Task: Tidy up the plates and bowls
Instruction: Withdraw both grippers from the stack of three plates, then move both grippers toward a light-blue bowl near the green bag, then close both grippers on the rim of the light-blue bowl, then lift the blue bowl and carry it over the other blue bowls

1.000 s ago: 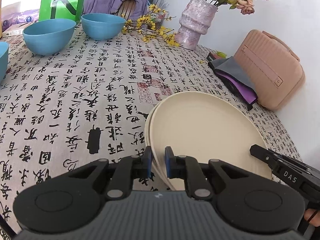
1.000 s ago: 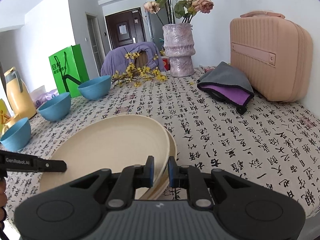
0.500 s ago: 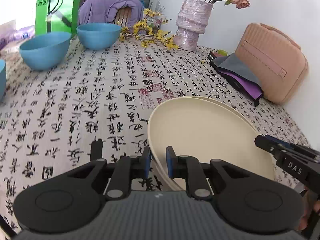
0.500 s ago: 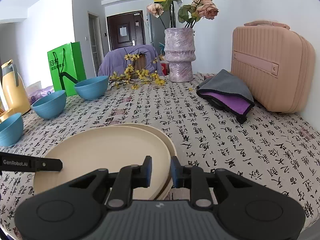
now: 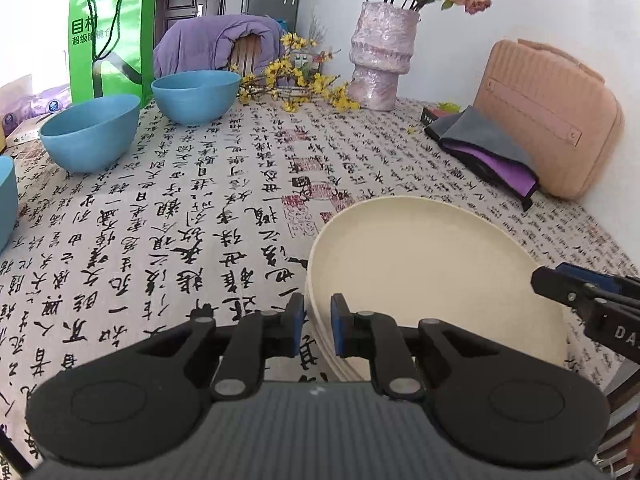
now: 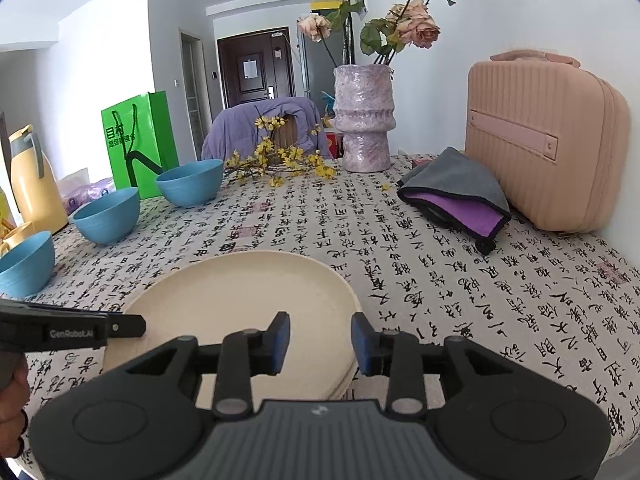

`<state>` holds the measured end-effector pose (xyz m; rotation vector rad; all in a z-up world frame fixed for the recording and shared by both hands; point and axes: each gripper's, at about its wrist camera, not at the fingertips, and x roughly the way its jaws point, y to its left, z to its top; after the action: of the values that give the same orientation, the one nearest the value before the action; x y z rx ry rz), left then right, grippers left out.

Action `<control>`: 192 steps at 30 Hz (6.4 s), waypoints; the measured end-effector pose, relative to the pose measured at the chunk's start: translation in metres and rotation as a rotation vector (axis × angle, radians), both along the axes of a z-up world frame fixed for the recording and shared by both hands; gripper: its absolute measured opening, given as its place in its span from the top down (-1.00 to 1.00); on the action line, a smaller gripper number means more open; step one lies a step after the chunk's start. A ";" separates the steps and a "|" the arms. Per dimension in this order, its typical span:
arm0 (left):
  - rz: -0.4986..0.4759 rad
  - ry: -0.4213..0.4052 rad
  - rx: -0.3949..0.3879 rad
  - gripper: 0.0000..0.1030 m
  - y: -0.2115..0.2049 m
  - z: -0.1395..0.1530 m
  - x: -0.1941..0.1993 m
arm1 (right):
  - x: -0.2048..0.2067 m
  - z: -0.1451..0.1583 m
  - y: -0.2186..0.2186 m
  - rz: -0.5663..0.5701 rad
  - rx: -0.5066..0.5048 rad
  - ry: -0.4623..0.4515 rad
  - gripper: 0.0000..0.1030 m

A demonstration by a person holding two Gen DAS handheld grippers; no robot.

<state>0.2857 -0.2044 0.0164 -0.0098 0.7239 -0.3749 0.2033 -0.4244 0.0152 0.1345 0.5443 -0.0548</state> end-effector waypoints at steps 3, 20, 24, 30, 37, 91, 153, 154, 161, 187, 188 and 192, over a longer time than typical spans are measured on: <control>-0.001 -0.007 -0.022 0.68 0.010 0.006 -0.006 | -0.001 0.003 0.006 0.015 -0.002 -0.009 0.22; 0.096 -0.129 -0.028 -0.57 0.113 0.022 -0.089 | -0.048 0.013 0.082 0.165 -0.002 -0.142 -0.41; 0.133 -0.130 -0.021 -0.65 0.137 0.016 -0.106 | -0.058 0.004 0.114 0.235 0.003 -0.161 -0.58; 0.206 -0.172 -0.028 -0.88 0.173 0.007 -0.134 | -0.073 -0.008 0.163 0.355 0.002 -0.194 -0.74; 0.274 -0.180 -0.036 -0.95 0.206 0.000 -0.149 | -0.081 -0.016 0.200 0.429 0.015 -0.205 -0.78; 0.137 0.072 -0.056 -0.20 0.147 0.100 0.332 | 0.380 0.066 0.102 0.238 0.407 0.144 -0.49; 0.121 0.329 -0.124 0.70 0.121 0.032 0.429 | 0.481 -0.026 0.097 0.139 0.456 0.342 0.89; 0.124 0.325 -0.123 0.71 0.121 0.033 0.428 | 0.480 -0.023 0.097 0.142 0.453 0.337 0.89; 0.104 0.262 -0.153 0.70 0.125 0.076 0.406 | 0.467 0.017 0.090 0.150 0.463 0.270 0.89; 0.212 0.200 -0.283 0.67 0.206 0.108 0.104 | 0.200 0.080 0.146 0.348 0.394 0.245 0.86; 0.219 0.208 -0.286 0.67 0.211 0.102 0.094 | 0.191 0.073 0.149 0.351 0.399 0.255 0.86; 0.215 0.230 -0.292 0.67 0.222 0.075 0.061 | 0.160 0.050 0.160 0.360 0.397 0.288 0.85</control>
<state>0.3465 0.0179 0.0916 -0.4088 0.8808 -0.2724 0.3630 -0.2649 0.0652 0.4173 0.8567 0.3918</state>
